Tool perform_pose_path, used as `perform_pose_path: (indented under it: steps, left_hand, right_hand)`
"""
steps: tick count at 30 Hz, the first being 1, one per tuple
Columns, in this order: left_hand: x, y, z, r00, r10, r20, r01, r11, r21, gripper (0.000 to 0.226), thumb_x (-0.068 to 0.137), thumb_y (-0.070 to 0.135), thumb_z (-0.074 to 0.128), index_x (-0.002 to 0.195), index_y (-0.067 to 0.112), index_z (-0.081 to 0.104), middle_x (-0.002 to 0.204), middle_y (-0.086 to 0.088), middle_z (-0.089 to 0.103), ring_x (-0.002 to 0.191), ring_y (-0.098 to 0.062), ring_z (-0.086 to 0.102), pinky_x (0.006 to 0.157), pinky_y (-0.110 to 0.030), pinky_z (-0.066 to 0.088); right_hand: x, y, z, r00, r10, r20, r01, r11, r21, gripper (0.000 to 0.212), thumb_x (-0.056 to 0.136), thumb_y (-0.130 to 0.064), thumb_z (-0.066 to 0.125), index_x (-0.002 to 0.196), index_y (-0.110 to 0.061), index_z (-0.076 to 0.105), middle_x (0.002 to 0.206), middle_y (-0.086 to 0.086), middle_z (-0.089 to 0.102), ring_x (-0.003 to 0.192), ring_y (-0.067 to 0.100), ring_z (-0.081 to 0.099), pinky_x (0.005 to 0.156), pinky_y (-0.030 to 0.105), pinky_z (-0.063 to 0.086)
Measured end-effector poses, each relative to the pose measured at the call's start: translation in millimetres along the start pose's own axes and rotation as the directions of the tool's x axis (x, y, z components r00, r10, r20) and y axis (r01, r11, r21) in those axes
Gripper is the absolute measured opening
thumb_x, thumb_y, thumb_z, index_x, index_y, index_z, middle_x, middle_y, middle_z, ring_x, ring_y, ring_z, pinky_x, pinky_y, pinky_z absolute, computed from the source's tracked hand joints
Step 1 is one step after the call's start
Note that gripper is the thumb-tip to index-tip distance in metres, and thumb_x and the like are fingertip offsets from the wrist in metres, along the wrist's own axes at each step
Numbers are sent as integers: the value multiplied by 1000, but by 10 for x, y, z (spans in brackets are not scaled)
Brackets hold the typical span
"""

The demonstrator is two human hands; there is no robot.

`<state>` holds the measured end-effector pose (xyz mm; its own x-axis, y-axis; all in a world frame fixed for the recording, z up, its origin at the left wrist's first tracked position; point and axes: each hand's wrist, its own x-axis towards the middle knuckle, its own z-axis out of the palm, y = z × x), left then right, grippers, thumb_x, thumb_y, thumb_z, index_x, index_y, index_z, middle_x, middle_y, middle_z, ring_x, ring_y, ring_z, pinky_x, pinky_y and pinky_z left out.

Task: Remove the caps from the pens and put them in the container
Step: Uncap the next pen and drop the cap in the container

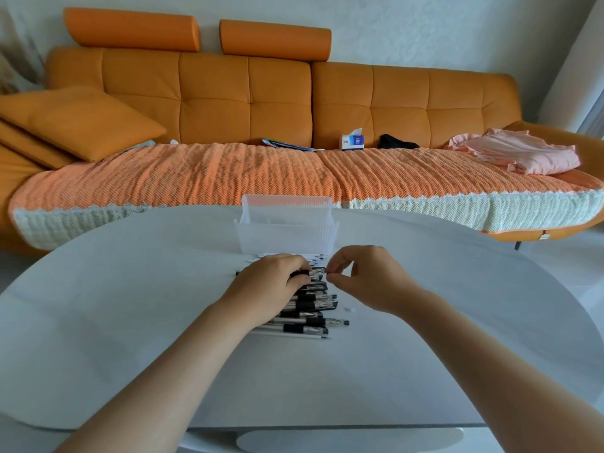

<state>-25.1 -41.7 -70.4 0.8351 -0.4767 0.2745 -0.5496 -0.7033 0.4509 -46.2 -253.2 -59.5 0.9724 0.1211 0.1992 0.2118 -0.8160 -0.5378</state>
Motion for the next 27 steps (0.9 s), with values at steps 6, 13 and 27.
perform_pose_path:
  steps: [6, 13, 27]
  left_hand:
    - [-1, -16, -10, 1000, 5, 16, -4, 998, -65, 14, 96, 33, 56, 102, 25, 66, 94, 10, 63, 86, -9, 58, 76, -30, 48]
    - [-3, -5, -12, 1000, -2, 23, 4, 997, -79, 16, 96, 33, 57, 104, 24, 67, 96, 10, 64, 87, -8, 58, 78, -29, 49]
    - [5, 27, 5, 998, -25, 51, 31, 991, -129, 7, 92, 34, 63, 95, 29, 67, 92, 13, 65, 86, -5, 60, 80, -33, 51]
  right_hand:
    - [0, -38, 49, 999, -8, -54, 11, 998, 64, 7, 86, -31, 71, 85, -38, 70, 85, -22, 69, 60, -6, 56, 57, 18, 41]
    - [-15, -90, 60, 999, -21, -25, 23, 997, 72, 9, 87, -31, 71, 85, -40, 69, 83, -23, 68, 56, 1, 57, 55, 13, 40]
    - [-54, -96, 63, 998, -19, 61, 15, 998, 54, 14, 94, -40, 62, 89, -32, 71, 73, -25, 64, 55, -1, 54, 51, 13, 36]
